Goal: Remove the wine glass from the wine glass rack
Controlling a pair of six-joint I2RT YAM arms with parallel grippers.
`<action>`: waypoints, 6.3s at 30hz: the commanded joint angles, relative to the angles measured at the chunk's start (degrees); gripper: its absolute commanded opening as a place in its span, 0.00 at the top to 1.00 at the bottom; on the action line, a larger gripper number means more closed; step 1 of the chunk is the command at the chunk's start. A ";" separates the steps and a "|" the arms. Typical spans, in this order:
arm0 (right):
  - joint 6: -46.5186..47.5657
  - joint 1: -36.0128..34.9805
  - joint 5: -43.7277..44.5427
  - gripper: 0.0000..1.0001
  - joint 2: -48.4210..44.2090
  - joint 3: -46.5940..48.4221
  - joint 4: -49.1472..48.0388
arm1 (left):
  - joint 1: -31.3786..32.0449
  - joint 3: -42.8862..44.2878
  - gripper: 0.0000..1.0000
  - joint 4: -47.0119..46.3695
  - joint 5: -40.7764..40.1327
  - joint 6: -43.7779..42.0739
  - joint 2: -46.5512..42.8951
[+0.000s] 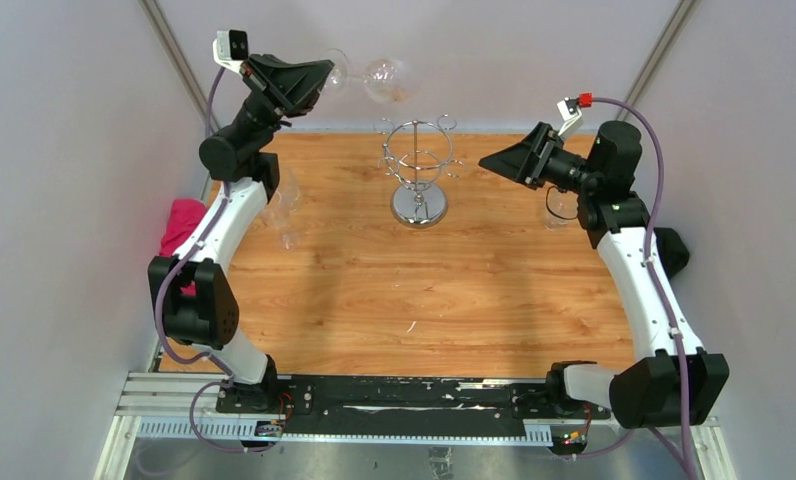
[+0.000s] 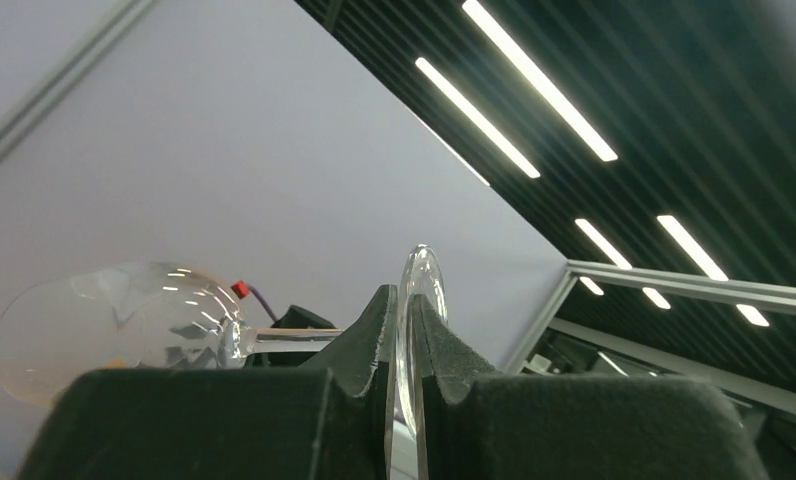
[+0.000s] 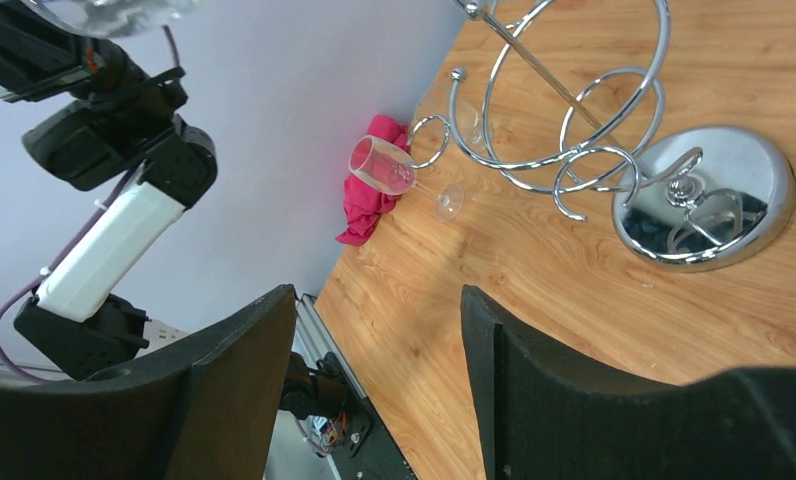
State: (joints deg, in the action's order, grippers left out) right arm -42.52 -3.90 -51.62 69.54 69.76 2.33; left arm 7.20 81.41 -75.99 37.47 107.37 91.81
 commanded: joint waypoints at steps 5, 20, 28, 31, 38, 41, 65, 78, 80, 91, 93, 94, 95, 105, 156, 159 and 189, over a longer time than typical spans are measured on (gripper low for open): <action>-2.28 1.31 -3.93 0.34 -2.63 -2.36 -10.00 | 1.41 -7.88 1.00 -13.22 -2.65 4.07 -7.47; -57.19 1.29 -6.20 0.34 8.61 -9.73 -90.52 | 8.35 -21.05 1.00 -13.23 -2.80 -3.24 -18.92; -59.81 -0.93 -5.82 0.33 10.18 -8.59 -93.81 | 8.53 -20.68 1.00 -13.22 -2.72 -3.92 -20.16; -59.54 -2.42 -5.89 0.33 9.94 -7.52 -93.75 | 8.62 -20.56 1.00 -13.25 -2.80 -3.92 -20.08; -58.73 -6.10 -5.97 0.33 11.28 -6.26 -93.82 | 9.04 -20.61 1.00 -13.20 -2.67 -4.10 -20.07; -58.23 -7.87 -5.79 0.33 12.18 -5.39 -93.80 | 9.06 -20.75 1.00 -13.22 -2.69 -4.10 -20.16; -57.41 -16.03 -8.40 0.34 20.49 6.29 -93.80 | 9.14 -21.66 1.00 -13.21 -2.23 -4.19 -20.12; -55.59 -21.44 -9.99 0.34 24.12 11.23 -93.82 | 9.15 -21.38 1.00 -13.19 -2.38 -3.80 -20.25; -54.95 -22.26 -10.75 0.34 24.30 12.32 -93.82 | 9.13 -21.32 1.00 -13.22 -2.49 -3.62 -20.44; -53.21 -25.09 -10.46 0.38 23.46 14.74 -93.82 | 9.15 -21.58 1.00 -13.18 -2.32 -3.74 -19.94; -53.12 -25.25 -9.97 0.41 23.16 14.86 -93.82 | 9.12 -22.27 1.00 -13.22 -2.32 -3.79 -19.41; -52.95 -25.29 -9.80 0.42 23.04 14.88 -93.82 | 9.14 -22.60 1.00 -13.22 -2.32 -3.83 -19.18; -52.99 -25.28 -9.65 0.44 22.78 14.86 -93.82 | 9.15 -22.89 1.00 -13.22 -2.27 -3.84 -18.86; -51.92 -25.45 -9.11 0.63 18.88 12.79 -93.74 | 9.14 -24.72 1.00 -13.27 -1.90 -4.63 -17.92; -46.94 -25.37 -5.83 1.00 9.91 3.76 -86.08 | 6.85 -22.86 0.26 -9.01 1.46 -7.57 -17.78; -45.65 -25.32 -6.53 1.00 8.38 2.84 -84.42 | 5.56 -21.64 0.26 -1.99 2.57 -12.82 -19.38; -7.35 -25.37 -9.38 1.00 -8.64 -0.31 -35.56 | 5.10 -8.52 0.24 82.14 -14.62 -65.07 -39.70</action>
State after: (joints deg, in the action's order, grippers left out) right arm -59.72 -28.71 -62.89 65.04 70.41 -42.30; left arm 12.19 73.19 3.29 25.02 44.64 54.39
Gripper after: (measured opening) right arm 0.225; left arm 0.760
